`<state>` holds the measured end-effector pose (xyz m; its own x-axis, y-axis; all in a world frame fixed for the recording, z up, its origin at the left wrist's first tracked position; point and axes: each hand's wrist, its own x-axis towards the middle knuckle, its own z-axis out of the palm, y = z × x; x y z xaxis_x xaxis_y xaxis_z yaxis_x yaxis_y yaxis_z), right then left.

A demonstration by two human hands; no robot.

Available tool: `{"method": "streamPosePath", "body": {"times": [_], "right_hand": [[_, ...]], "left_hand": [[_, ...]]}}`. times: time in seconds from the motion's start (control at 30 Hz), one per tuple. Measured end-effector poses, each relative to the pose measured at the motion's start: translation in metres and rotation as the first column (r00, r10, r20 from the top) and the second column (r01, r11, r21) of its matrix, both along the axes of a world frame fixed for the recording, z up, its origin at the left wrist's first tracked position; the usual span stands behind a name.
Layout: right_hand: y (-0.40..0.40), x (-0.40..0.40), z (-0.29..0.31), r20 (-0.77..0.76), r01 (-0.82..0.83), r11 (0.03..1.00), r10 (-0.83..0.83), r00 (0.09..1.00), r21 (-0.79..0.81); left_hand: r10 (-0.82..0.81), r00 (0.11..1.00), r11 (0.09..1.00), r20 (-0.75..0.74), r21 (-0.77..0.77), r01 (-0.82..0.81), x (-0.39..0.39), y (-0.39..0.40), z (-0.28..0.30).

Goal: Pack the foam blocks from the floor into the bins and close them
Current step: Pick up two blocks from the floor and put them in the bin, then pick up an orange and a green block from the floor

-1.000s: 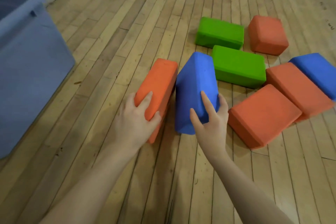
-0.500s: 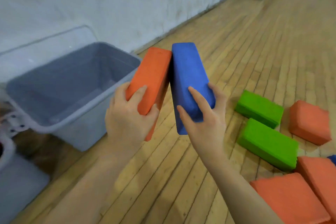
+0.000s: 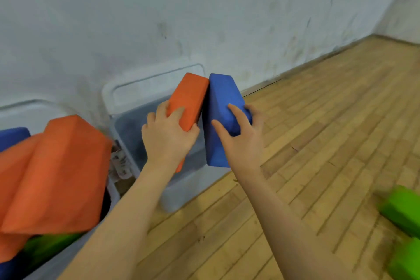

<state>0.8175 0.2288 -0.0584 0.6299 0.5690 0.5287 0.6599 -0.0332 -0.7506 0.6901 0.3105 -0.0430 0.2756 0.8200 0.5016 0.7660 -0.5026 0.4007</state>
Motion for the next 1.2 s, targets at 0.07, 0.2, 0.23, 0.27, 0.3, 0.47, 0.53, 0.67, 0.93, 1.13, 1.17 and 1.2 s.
{"method": "streamPosePath", "body": {"times": [0.07, 0.2, 0.23, 0.27, 0.3, 0.47, 0.53, 0.67, 0.93, 1.13, 1.17, 1.2], "right_hand": [[0.030, 0.001, -0.011, -0.047, -0.100, 0.994, 0.098, 0.994, -0.047], [0.058, 0.014, -0.042, -0.010, -0.166, 0.964, 0.168, 0.986, -0.210], [0.056, 0.019, -0.048, 0.009, -0.141, 0.965, 0.147, 0.989, -0.222], [0.049, 0.024, -0.055, 0.034, -0.111, 0.968, 0.121, 0.992, -0.227], [0.040, 0.030, -0.061, 0.064, -0.079, 0.969, 0.096, 0.993, -0.235], [-0.036, 0.064, -0.078, 0.110, 0.043, 0.949, -0.009, 0.994, -0.312], [-0.077, 0.079, -0.080, 0.093, 0.106, 0.934, -0.079, 0.993, -0.341], [-0.174, 0.110, -0.081, 0.056, 0.231, 0.895, -0.227, 0.972, -0.382], [-0.389, 0.154, -0.112, 0.020, 0.537, 0.761, -0.570, 0.821, -0.363], [-0.505, 0.163, -0.182, -0.044, 0.653, 0.543, -0.785, 0.618, -0.528], [-0.519, 0.161, -0.196, -0.048, 0.658, 0.502, -0.813, 0.580, -0.561], [-0.530, 0.159, -0.211, -0.041, 0.659, 0.451, -0.841, 0.539, -0.601]], "left_hand": [[0.005, 0.999, 0.998, -0.051, 0.063, -0.002, 0.002, 0.029, -0.014], [-0.049, 0.988, 0.994, -0.148, 0.091, 0.063, 0.005, 0.064, -0.046], [-0.080, 0.986, 0.992, -0.149, 0.083, 0.093, 0.006, 0.064, -0.053], [-0.109, 0.982, 0.990, -0.154, 0.068, 0.121, 0.008, 0.061, -0.057], [-0.139, 0.977, 0.988, -0.160, 0.044, 0.148, 0.012, 0.056, -0.061], [-0.336, 0.929, 0.941, -0.157, -0.013, 0.339, 0.049, 0.002, -0.074], [-0.428, 0.888, 0.903, -0.167, -0.037, 0.428, 0.072, -0.028, -0.077], [-0.589, 0.786, 0.808, -0.190, -0.165, 0.566, 0.123, -0.105, -0.074], [-0.841, 0.513, 0.540, -0.170, -0.235, 0.808, 0.224, -0.298, -0.086], [-0.937, 0.312, 0.348, -0.158, -0.331, 0.877, 0.269, -0.407, -0.133], [-0.948, 0.276, 0.316, -0.160, -0.369, 0.874, 0.275, -0.420, -0.147], [-0.957, 0.239, 0.287, -0.166, -0.403, 0.869, 0.281, -0.431, -0.163]]}}
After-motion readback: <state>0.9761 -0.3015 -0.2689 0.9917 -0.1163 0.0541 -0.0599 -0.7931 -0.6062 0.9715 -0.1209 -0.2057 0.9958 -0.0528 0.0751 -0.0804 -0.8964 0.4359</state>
